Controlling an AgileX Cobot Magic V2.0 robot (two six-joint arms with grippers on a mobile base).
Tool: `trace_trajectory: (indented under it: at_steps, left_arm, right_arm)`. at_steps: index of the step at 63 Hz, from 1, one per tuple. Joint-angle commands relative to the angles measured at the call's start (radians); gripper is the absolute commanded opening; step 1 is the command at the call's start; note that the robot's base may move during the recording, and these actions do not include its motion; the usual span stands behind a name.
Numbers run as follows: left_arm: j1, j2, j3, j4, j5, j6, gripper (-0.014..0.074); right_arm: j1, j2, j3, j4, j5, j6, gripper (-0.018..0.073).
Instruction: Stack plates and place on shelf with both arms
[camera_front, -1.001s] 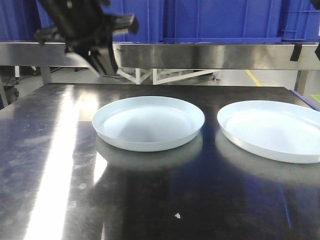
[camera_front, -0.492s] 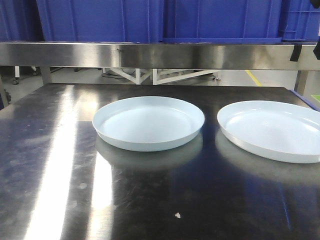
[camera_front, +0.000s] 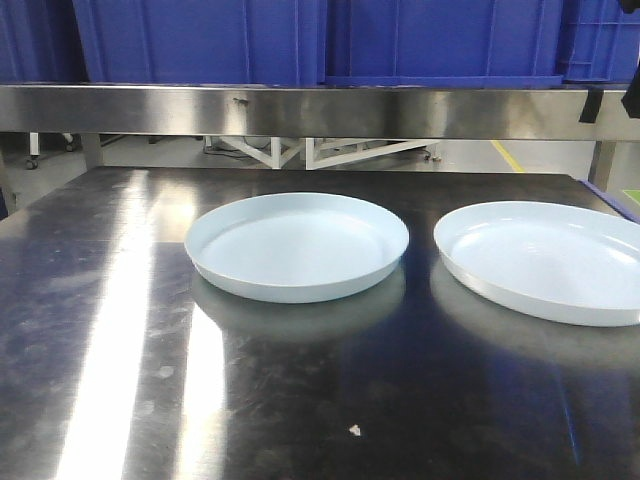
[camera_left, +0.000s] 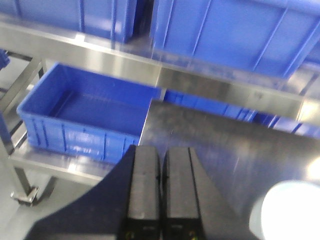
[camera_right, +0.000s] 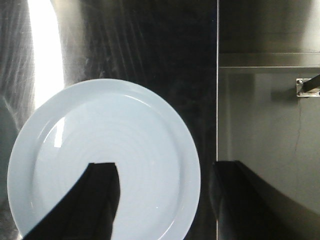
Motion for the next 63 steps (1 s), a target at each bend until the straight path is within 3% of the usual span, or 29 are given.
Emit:
trace_trajectory:
  at_steps: [1,12,24,39,52,63]
  left_arm:
    - [0.003,-0.046,0.050,-0.016,-0.119,-0.009,0.0103]
    - [0.003,-0.104,0.189,-0.071,-0.172,-0.009,0.0102]
    - [0.003,-0.130,0.287,-0.078,-0.172,-0.009,0.0102]
    - [0.001,-0.130,0.308,-0.078,-0.174,-0.009,0.0102]
    - [-0.066,-0.130,0.308,-0.078,-0.193,0.024,0.0102]
    - [-0.083,-0.130,0.308,-0.085,-0.201,0.024,0.0102]
  right_arm:
    - [-0.002,-0.036,-0.036,0.009,-0.049,-0.007,0.0508]
    - [-0.002,-0.036,-0.036,0.016,-0.048,-0.007,0.0508]
    - [-0.002,-0.036,-0.036,0.026,-0.045,-0.007,0.0508]
    - [-0.002,-0.036,-0.036,0.029,-0.039,-0.007,0.0508]
    - [-0.002,-0.036,-0.036,0.029,-0.038,-0.007,0.0508]
    - [-0.002,-0.036,-0.036,0.029,-0.038,-0.007,0.0508]
